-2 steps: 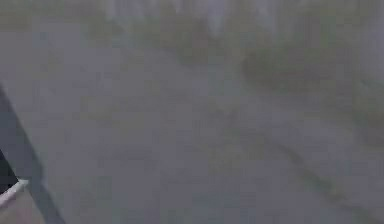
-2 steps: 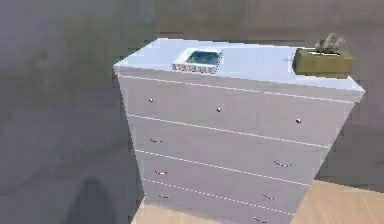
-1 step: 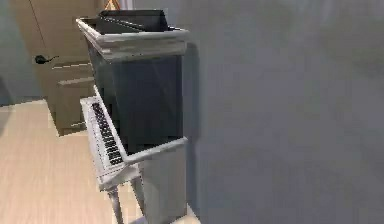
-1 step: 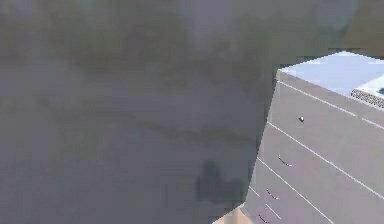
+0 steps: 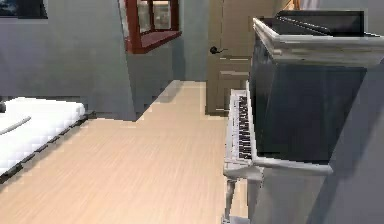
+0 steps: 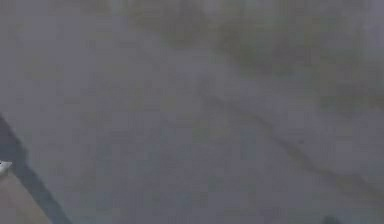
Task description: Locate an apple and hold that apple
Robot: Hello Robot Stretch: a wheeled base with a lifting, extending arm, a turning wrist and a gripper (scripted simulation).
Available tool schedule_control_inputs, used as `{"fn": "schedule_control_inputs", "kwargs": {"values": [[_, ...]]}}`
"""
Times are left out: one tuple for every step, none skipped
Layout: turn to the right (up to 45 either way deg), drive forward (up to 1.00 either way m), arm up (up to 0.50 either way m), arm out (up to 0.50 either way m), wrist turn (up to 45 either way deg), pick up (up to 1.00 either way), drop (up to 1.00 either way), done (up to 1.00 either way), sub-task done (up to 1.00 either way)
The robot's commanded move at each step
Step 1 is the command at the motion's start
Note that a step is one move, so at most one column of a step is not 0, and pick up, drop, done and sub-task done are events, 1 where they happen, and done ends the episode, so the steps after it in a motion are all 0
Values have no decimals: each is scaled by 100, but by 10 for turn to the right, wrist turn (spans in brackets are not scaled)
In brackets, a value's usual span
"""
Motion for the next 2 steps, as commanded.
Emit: {"fn": "schedule_control_inputs", "kwargs": {"values": [[0,85,0,0,0,0,0,0,0],[-30,0,0,0,0,0,0,0,0]]}}
